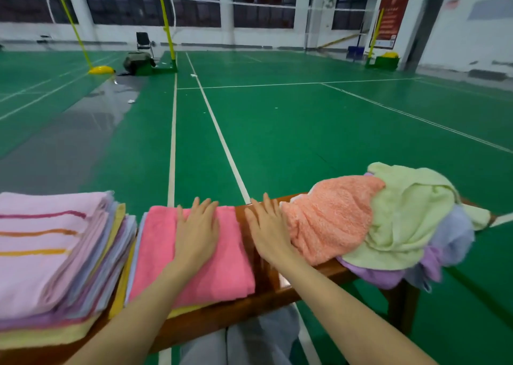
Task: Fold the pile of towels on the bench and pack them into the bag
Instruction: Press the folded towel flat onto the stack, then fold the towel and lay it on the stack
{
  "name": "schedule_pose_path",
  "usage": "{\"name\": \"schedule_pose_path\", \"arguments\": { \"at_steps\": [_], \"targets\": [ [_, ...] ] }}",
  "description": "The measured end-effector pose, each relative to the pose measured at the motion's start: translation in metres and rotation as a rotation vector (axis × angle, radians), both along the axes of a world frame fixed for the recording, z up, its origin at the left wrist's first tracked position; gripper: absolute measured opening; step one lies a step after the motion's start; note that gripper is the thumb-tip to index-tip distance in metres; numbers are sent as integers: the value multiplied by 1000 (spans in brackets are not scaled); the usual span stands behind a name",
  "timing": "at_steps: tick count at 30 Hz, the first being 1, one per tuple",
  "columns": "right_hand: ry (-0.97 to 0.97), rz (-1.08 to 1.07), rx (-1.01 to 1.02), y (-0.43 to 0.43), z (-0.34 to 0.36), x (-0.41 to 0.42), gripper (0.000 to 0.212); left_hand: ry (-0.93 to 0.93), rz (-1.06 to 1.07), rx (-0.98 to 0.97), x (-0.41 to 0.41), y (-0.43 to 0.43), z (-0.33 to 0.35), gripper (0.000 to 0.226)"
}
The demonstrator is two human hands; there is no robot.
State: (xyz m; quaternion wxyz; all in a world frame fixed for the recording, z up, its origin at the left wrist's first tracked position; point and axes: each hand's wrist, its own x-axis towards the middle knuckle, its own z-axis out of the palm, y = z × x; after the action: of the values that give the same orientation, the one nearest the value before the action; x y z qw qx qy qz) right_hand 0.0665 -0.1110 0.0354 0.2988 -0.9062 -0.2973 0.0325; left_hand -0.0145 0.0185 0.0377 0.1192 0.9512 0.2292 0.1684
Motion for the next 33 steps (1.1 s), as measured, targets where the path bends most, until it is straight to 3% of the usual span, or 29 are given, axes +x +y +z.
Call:
{"name": "schedule_pose_path", "arguments": {
  "at_steps": [3,7,12,18,22,25,29,33],
  "targets": [
    [8,-196,108,-29,10,33,48,-115,-193,-289,33,-34,7,45],
    [-60,-361,82,-76,2,72,50,-37,-212,-610,70,-73,4,63],
    [27,-570,182,-124,-2,81,58,48,-85,-793,88,-90,-14,65],
    [61,-725,354,-126,-4,91,70,98,-59,-812,90,-91,-32,48],
    [229,-721,421,-124,5,98,48,-88,-147,-855,89,-81,-12,10],
    [270,-701,579,-120,16,102,48,-248,-185,-999,84,-64,20,13],
    [428,-708,882,-105,47,104,37,-457,-138,-1360,70,-34,75,19],
    [547,-620,1183,-79,90,102,31,-552,-178,-1310,44,7,121,15]
  ]
}}
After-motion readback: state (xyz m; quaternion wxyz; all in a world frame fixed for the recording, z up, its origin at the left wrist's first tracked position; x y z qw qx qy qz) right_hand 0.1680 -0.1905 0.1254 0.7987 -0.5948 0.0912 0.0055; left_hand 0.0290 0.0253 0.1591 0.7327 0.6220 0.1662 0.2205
